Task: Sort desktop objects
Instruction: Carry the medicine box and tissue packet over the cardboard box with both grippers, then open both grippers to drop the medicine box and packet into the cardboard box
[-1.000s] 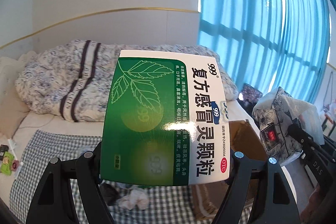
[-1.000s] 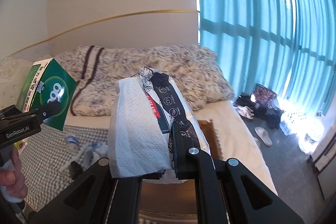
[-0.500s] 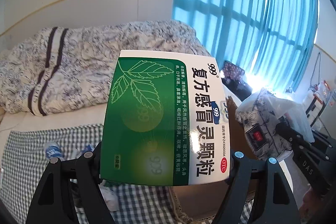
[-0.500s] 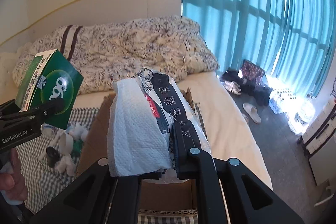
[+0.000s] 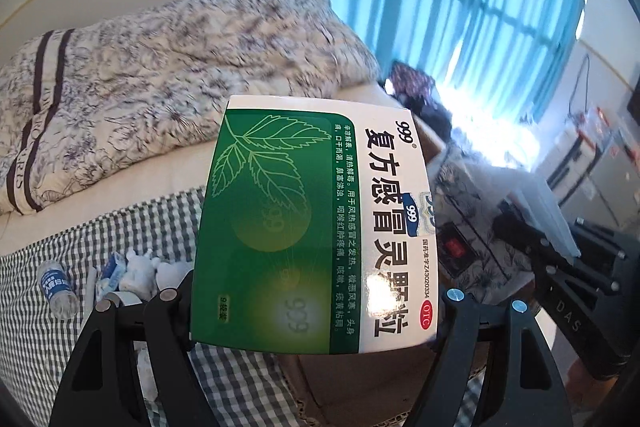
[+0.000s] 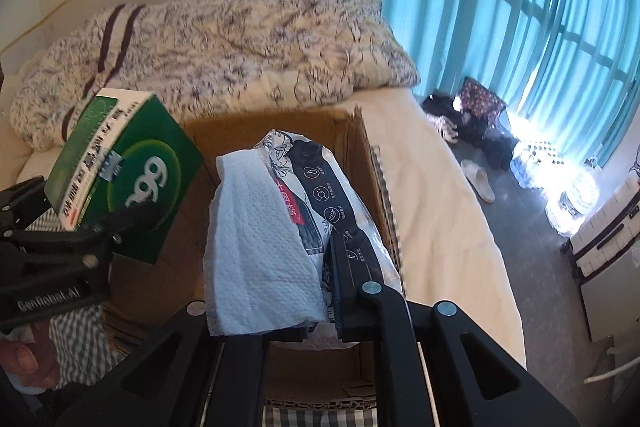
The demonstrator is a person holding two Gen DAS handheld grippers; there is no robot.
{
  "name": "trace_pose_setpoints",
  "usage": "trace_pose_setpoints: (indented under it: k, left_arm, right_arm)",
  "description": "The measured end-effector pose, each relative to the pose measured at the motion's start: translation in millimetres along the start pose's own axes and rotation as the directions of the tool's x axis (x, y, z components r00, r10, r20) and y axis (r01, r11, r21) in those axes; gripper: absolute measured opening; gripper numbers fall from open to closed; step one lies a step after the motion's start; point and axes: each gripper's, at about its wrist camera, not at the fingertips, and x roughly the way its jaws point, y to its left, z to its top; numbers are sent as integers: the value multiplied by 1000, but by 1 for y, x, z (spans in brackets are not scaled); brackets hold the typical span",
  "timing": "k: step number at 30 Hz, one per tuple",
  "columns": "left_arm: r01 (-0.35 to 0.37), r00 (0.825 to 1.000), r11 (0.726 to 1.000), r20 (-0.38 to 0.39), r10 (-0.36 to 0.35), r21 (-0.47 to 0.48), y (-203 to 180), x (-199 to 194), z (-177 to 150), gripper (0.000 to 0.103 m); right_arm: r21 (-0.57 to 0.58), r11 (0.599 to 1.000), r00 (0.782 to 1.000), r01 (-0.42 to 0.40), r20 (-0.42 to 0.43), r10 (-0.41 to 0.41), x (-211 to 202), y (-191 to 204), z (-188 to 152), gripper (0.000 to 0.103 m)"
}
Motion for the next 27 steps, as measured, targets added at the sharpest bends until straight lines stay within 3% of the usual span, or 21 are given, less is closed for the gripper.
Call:
trace_pose_setpoints:
  k: [11,13,15,20,27]
  left_arm:
    - [14,998,997,-66,-9,71,-20,17,-6,80]
    - [5,998,997,-70,0,72,-21,18,-7,82]
    - [13,998,998,-69,-8,66,-19,17,-6,82]
    - [15,999,999,-36,-13,52,-15,4,-1,85]
    - [-1,1000,999,20,0,41,-13,-24,7,86]
  right_arm:
    - [-26,1000,997,5,-78,-7,14,4,-4,10]
    - [-24,1000,997,12,-79,-14,13,5,-4,18]
    - [-25,1000,997,15,-81,-17,11,6,-3,39]
    - [-27,999,998,18,-60,-20,0,9,-1,41]
    - [-18,1000,1000,21,-21,-22,-19,6,4,57]
